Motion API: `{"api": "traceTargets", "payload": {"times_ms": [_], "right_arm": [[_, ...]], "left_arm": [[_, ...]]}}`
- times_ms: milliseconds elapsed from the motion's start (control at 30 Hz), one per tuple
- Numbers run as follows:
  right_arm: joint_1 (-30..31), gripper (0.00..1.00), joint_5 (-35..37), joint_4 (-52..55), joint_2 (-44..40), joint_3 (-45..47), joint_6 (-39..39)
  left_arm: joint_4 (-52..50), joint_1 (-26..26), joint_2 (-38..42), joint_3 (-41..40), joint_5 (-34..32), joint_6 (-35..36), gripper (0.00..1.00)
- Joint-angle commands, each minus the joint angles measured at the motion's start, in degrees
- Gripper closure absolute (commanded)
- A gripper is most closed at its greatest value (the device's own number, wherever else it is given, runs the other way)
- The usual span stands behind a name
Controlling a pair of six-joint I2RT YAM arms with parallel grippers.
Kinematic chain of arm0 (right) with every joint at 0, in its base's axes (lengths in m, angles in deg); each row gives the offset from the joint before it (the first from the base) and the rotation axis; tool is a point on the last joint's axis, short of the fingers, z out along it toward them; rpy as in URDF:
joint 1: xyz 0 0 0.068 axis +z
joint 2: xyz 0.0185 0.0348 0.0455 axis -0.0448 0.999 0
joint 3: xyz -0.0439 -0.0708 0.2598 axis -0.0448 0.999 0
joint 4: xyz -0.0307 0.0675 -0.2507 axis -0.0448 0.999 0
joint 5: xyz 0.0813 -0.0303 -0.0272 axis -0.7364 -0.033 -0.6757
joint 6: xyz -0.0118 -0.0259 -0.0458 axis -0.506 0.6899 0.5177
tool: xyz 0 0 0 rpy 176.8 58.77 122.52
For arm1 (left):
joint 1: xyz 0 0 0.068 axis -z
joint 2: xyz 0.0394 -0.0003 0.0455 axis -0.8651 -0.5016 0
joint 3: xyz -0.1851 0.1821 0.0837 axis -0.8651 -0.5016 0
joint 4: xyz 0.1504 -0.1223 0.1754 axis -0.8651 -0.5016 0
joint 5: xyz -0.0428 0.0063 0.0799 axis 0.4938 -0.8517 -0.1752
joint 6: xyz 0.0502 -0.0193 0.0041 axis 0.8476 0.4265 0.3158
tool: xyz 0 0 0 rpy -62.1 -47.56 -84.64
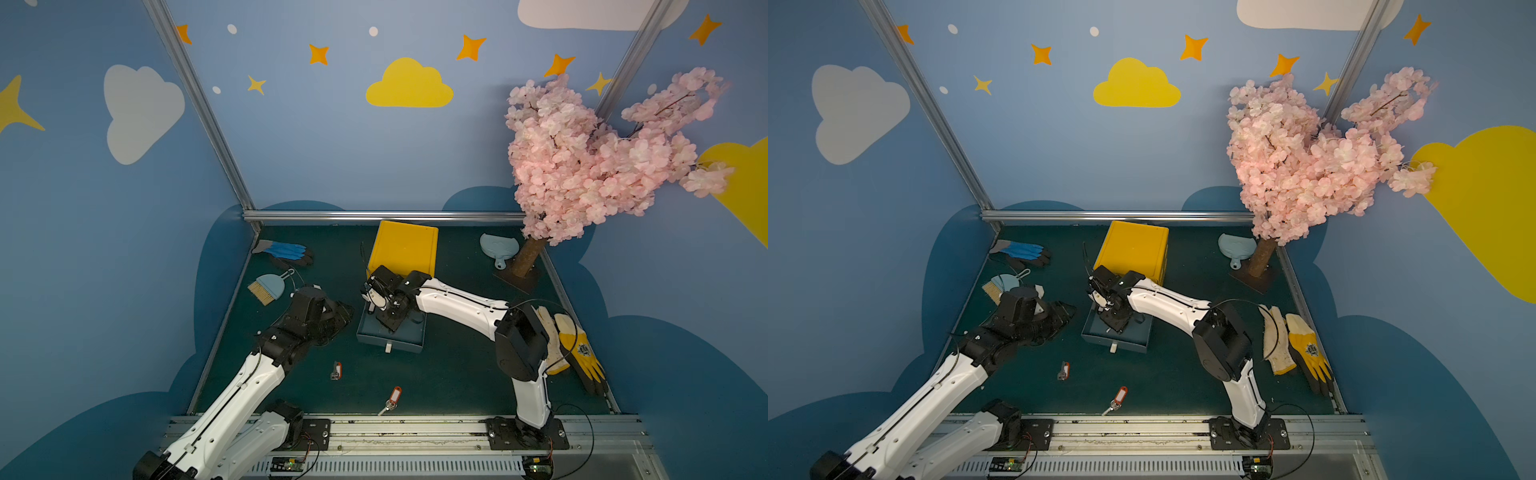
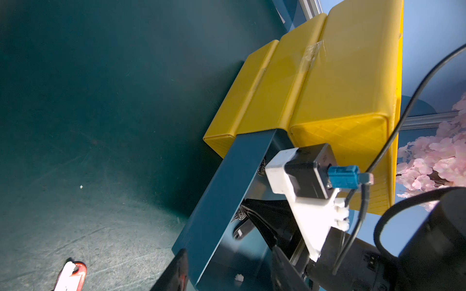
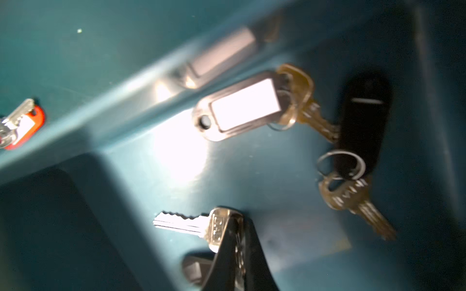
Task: Take the keys out of the drawer
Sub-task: Pick up the key from the drawer.
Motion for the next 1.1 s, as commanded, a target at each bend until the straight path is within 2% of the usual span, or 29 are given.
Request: {"api": "traceTargets", "payload": {"times_ms": [0, 333, 733, 900, 1067], "right_arm": [[-1.3, 0.98, 2.4, 2.6, 0.2, 0.6, -0.1], [-2.2, 1.00, -1.4, 2.6, -6.0, 0.3, -2.3], [-2.4, 1.00, -5.4, 2.6, -18.3, 3.6, -7.5], [-2.8, 1.00, -5.1, 2.4, -24.5, 7.4, -10.1], [-3.5, 1.00, -4.7, 2.5, -31.5, 13.4, -12.7]], "left_arm": [[-1.1, 0.0, 0.8, 0.8, -1.0, 0.2, 0.46], [-0.5, 0.0, -0.1, 2.0, -1.0, 1.3, 0.46], [3.0, 0.7, -3.2, 6.6, -2.0, 8.9, 0.47], [4.4, 3.7, -5.1, 9.3, -3.5, 11.9, 0.47], [6.3, 10.0, -9.6, 12.9, -5.9, 15.8, 0.48]]}}
